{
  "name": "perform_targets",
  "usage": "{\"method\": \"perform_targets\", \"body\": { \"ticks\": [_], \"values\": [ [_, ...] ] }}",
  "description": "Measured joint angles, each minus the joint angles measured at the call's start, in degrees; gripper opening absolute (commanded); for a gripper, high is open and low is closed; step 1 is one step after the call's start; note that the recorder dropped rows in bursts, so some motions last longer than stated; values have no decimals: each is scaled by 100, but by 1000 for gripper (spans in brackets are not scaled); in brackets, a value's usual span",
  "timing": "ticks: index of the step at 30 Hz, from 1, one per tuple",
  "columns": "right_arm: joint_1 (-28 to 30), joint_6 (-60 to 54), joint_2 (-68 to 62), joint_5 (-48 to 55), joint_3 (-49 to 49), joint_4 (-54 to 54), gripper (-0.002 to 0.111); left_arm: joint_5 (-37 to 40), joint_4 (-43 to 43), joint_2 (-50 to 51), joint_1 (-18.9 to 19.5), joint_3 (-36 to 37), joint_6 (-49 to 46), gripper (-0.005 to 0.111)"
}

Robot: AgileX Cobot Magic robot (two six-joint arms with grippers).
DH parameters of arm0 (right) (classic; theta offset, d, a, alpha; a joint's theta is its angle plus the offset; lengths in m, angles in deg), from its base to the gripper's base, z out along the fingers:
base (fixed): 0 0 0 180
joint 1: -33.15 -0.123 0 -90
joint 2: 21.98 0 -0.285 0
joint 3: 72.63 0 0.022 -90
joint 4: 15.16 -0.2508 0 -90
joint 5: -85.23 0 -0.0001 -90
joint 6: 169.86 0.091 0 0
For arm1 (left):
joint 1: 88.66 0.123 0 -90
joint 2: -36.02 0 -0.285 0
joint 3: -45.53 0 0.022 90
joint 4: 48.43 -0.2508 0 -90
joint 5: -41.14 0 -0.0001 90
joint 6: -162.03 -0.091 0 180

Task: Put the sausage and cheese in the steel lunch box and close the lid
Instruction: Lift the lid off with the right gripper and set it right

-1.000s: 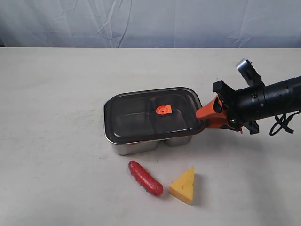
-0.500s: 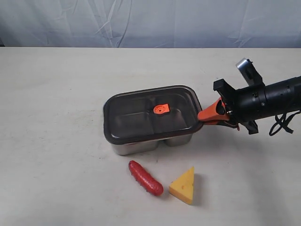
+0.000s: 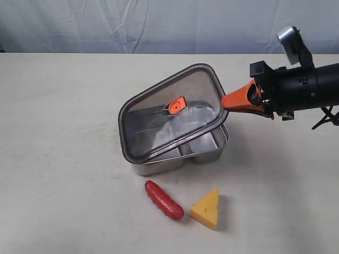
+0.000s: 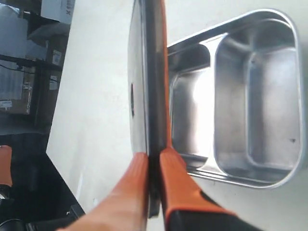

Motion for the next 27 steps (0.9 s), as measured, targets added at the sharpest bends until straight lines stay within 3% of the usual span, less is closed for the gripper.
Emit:
{"method": "perform_targets", "body": {
  "ticks": [15,17,23,27],
  "values": [
    [0,-55,1820,-160,39,155,-1,0,0,0,0,0,0,0],
    [0,252,2213,-477,217,845,-1,0,0,0,0,0,0,0],
    [0,2729,3074,-1055,807,5155,-1,0,0,0,0,0,0,0],
    [-131,3137,3109,-1044,835,6535,-1,0,0,0,0,0,0,0]
  ]
}}
